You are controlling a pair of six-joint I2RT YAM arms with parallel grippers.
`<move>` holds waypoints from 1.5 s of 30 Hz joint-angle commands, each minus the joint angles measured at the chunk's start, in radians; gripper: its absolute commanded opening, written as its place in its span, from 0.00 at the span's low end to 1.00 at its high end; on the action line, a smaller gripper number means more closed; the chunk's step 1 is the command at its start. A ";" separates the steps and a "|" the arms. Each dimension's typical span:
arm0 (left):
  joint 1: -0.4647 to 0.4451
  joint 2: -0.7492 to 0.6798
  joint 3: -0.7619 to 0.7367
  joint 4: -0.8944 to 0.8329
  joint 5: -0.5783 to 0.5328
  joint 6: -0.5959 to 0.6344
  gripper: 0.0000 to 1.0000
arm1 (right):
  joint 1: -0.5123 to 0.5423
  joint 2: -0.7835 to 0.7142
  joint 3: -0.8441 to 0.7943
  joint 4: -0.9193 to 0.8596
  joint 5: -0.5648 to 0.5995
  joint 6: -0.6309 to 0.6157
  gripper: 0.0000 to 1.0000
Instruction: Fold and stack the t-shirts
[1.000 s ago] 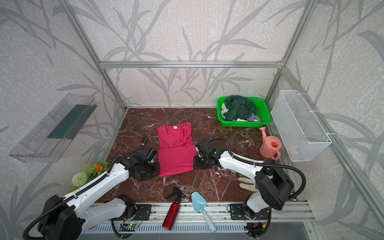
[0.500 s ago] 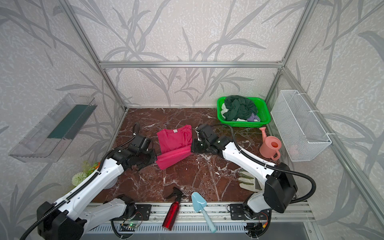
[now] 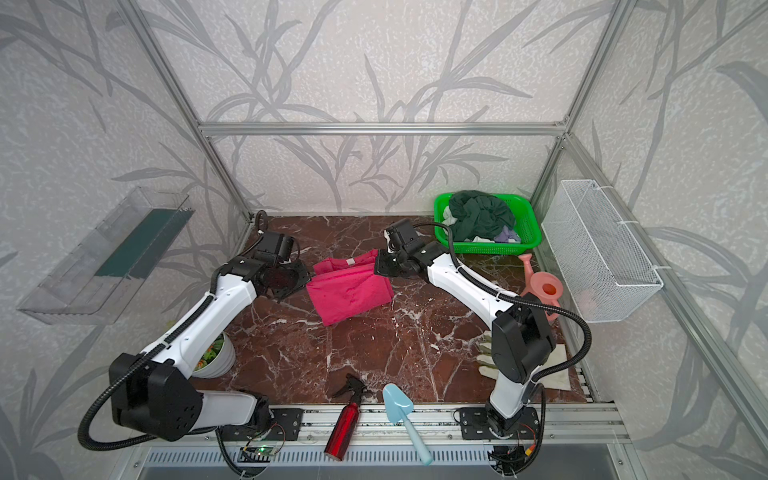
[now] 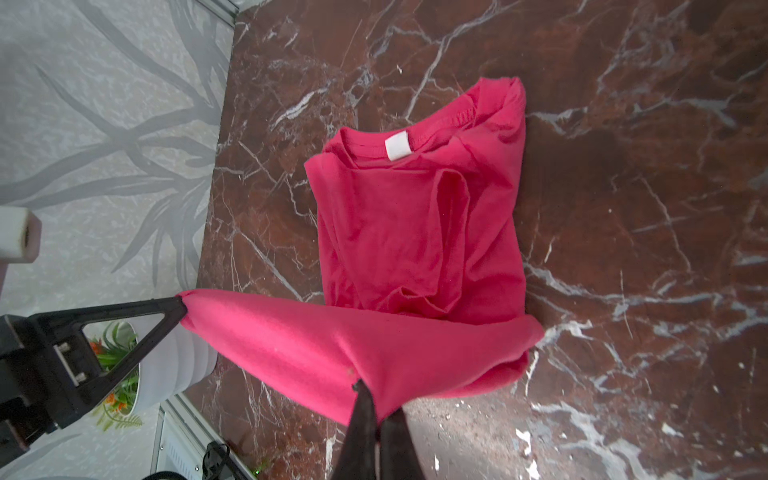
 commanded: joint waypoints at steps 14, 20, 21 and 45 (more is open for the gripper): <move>0.132 0.423 0.324 0.071 0.151 0.065 0.00 | -0.085 0.424 0.394 0.021 -0.082 -0.040 0.00; 0.153 0.622 0.421 0.140 0.138 0.099 0.00 | -0.122 0.611 0.545 0.060 -0.118 -0.029 0.00; 0.154 0.647 0.427 0.155 0.137 0.106 0.02 | -0.125 0.633 0.561 0.066 -0.116 -0.030 0.00; 0.158 0.550 0.070 0.596 0.170 0.151 0.35 | -0.127 0.633 0.447 0.133 -0.078 -0.113 0.53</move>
